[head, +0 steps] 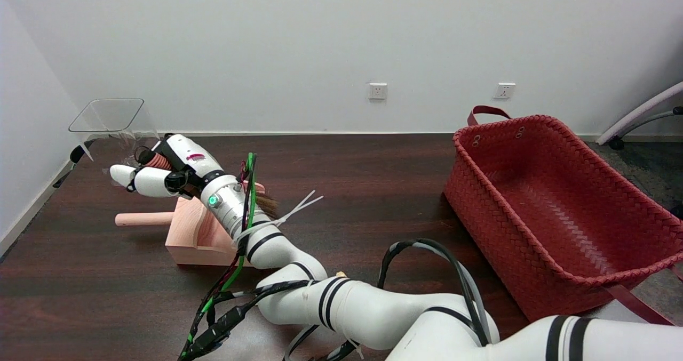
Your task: Sweep the paper balls into the dustpan.
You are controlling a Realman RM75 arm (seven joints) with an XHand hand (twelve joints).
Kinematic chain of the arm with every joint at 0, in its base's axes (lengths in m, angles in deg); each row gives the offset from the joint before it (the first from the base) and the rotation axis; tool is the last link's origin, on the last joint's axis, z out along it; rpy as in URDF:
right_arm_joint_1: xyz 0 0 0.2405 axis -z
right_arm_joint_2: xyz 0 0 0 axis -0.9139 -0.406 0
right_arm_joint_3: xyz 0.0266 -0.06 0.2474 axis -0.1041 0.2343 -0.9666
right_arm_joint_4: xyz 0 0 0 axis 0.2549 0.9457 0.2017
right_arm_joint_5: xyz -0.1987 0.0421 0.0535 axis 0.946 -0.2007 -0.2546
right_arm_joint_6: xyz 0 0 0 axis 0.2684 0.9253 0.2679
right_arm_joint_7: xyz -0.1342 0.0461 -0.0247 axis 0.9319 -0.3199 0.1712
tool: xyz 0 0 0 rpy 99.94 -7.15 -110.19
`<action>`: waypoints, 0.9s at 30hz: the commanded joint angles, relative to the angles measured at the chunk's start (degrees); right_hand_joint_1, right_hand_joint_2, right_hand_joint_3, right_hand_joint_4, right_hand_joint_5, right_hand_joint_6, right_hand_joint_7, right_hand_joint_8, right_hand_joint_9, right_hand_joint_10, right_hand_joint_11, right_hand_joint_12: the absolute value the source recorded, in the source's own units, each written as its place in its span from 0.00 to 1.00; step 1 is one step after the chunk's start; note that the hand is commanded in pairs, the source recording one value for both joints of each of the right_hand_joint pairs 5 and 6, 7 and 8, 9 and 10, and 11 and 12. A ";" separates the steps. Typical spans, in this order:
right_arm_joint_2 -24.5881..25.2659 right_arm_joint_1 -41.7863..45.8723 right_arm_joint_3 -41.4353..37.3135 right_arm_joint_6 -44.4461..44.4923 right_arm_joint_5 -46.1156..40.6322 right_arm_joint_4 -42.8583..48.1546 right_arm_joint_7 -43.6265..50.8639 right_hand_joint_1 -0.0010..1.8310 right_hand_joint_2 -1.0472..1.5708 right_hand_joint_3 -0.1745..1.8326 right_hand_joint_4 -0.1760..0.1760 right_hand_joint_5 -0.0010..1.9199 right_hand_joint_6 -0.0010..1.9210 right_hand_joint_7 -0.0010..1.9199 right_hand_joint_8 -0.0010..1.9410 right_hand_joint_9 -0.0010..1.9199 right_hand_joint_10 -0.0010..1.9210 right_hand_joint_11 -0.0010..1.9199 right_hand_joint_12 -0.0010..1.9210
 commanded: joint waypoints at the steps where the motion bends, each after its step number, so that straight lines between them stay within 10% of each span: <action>1: 0.57 -0.76 0.08 0.28 -1.18 -1.36 -7.58 0.32 0.98 0.16 0.50 1.00 1.00 1.00 0.99 1.00 1.00 1.00 1.00; 27: 0.60 -0.43 0.14 9.79 -3.65 1.93 -27.65 0.33 0.93 0.14 0.50 1.00 1.00 1.00 0.99 1.00 1.00 1.00 1.00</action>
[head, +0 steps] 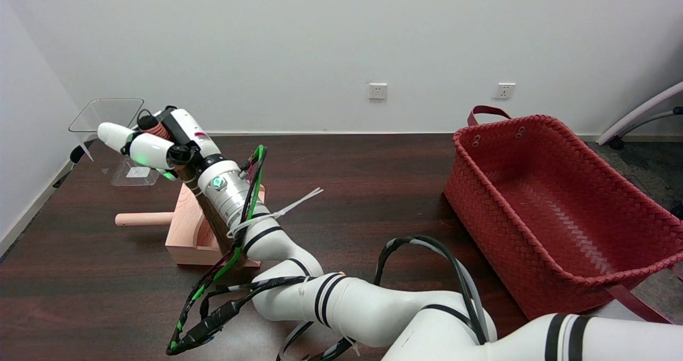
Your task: Sweep the paper balls into the dustpan.
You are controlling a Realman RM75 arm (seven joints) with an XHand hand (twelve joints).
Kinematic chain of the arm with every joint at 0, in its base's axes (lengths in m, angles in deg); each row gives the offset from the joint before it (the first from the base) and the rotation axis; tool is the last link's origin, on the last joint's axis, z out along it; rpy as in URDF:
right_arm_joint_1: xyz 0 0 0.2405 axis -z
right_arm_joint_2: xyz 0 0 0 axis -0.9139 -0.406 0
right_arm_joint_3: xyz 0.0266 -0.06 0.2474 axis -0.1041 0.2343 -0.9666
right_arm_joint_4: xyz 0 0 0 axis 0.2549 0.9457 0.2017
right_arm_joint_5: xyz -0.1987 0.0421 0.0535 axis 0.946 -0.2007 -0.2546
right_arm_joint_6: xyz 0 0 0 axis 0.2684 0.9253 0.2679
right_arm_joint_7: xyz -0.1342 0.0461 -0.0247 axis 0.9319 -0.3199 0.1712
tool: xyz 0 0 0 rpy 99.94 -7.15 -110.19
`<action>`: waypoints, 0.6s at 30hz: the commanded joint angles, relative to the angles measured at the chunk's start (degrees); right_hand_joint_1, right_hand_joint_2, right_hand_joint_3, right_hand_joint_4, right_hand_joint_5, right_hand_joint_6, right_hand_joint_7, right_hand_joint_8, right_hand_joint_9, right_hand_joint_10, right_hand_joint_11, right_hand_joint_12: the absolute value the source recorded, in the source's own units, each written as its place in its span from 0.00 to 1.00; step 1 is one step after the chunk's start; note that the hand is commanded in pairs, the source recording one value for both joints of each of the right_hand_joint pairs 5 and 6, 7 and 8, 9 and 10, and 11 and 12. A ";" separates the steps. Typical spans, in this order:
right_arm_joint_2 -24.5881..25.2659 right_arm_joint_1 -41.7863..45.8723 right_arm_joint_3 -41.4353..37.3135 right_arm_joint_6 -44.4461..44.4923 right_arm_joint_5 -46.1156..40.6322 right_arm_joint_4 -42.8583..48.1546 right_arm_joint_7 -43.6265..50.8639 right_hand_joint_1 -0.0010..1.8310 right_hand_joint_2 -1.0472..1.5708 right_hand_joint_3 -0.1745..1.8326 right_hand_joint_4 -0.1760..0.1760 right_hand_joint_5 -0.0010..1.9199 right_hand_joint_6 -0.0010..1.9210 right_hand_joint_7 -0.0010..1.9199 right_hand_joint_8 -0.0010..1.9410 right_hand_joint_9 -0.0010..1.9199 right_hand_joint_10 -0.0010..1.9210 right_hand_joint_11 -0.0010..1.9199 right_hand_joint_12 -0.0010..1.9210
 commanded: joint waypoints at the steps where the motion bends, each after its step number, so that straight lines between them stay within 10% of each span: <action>1: -0.20 0.88 0.04 4.52 -1.98 2.90 -10.74 0.33 0.93 0.13 0.50 1.00 1.00 1.00 0.99 1.00 1.00 1.00 1.00; 9: -2.76 6.03 0.19 3.96 1.76 16.94 -7.32 0.39 0.94 0.05 0.50 1.00 1.00 1.00 0.99 1.00 1.00 1.00 1.00; 18: -5.99 15.22 0.67 -10.55 1.58 39.79 -1.81 0.44 0.95 0.19 0.50 1.00 1.00 1.00 0.99 1.00 1.00 1.00 1.00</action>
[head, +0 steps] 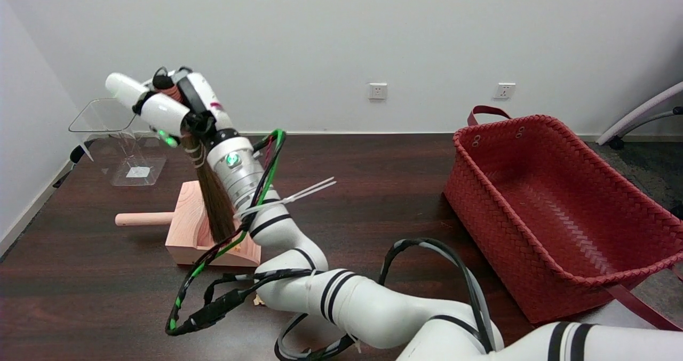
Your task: Sweep the paper balls into the dustpan.
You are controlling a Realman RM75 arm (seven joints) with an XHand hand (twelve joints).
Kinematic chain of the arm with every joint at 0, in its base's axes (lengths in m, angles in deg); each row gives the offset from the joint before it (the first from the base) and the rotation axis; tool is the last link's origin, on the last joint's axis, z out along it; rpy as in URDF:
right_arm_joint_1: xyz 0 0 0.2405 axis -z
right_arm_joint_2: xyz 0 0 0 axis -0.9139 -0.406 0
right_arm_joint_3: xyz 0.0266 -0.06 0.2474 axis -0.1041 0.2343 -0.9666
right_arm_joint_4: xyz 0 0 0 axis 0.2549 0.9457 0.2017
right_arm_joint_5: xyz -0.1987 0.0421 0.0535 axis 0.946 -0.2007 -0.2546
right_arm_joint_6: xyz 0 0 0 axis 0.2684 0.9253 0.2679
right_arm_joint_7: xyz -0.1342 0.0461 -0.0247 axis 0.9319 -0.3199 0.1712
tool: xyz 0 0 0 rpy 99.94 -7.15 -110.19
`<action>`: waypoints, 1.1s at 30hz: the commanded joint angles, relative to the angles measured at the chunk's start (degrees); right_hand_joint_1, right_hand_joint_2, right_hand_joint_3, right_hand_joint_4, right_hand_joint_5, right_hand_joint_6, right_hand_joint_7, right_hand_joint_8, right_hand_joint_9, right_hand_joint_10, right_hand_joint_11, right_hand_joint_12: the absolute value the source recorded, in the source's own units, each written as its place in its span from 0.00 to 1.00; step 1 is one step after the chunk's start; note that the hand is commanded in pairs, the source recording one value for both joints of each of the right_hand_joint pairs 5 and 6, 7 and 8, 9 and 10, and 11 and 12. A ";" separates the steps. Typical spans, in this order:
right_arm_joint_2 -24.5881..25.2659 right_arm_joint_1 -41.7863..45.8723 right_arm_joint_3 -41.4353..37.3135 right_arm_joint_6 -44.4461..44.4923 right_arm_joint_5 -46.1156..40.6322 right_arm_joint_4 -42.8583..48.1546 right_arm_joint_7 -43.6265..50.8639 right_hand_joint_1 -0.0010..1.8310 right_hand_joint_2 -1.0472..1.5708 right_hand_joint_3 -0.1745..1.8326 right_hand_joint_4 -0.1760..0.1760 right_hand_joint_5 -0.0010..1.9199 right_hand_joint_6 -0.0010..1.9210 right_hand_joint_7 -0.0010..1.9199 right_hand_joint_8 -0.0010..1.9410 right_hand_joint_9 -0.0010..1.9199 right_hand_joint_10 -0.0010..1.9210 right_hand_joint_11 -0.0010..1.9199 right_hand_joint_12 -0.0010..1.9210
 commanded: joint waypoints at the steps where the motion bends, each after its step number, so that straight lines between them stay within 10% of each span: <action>1: -5.30 13.24 0.91 -15.26 0.62 32.26 4.50 0.44 0.95 0.20 0.50 1.00 1.00 1.00 0.99 1.00 1.00 1.00 1.00; 33: -20.79 26.73 15.39 -33.85 -48.69 61.25 4.34 0.39 1.00 0.28 0.50 1.00 1.00 1.00 0.99 1.00 1.00 1.00 1.00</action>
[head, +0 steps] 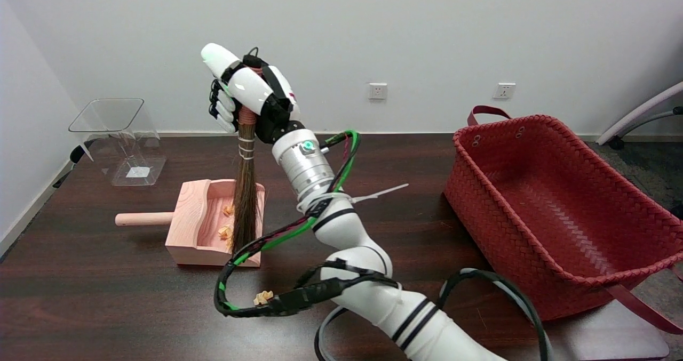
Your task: Sweep the paper balls into the dustpan.
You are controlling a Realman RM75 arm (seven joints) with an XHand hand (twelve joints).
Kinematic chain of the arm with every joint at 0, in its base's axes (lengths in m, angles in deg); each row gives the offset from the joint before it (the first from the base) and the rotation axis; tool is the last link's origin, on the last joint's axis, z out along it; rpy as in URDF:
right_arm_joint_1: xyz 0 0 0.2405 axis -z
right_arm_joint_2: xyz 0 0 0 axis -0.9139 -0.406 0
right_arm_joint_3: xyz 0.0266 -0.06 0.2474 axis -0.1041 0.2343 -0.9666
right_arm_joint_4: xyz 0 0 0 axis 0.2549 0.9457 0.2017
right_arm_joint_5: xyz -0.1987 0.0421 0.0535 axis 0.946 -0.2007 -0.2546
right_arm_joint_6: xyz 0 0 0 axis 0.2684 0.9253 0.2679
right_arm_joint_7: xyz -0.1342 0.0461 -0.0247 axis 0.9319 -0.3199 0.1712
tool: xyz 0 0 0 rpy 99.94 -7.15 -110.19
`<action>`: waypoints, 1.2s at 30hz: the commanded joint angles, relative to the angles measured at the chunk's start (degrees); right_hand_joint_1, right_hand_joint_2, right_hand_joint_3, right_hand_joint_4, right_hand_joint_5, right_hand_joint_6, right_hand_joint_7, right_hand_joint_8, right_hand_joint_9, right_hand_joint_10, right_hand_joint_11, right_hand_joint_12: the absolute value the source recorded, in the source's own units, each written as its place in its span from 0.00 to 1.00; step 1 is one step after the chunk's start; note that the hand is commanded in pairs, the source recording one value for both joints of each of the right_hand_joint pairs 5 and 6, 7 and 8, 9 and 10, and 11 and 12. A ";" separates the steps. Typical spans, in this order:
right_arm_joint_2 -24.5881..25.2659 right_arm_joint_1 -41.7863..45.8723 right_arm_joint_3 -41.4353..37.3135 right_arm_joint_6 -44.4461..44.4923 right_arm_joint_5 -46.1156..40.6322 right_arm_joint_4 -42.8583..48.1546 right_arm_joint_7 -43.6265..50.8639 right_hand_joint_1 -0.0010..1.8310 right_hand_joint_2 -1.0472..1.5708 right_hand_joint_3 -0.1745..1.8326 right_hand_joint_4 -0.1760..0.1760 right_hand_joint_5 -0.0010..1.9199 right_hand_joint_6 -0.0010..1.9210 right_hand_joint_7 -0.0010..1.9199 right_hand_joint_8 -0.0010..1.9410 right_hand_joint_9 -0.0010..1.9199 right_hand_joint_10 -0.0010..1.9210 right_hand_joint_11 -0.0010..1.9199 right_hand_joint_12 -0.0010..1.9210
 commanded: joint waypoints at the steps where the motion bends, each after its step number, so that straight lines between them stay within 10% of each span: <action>1: -9.48 6.15 8.43 -6.17 -22.09 13.89 0.37 0.39 1.00 0.28 0.50 1.00 1.00 1.00 0.99 1.00 1.00 1.00 1.00; 36: -10.08 11.16 14.69 11.64 -8.51 0.83 -17.36 0.36 0.95 0.21 0.50 1.00 1.00 1.00 0.99 1.00 1.00 1.00 1.00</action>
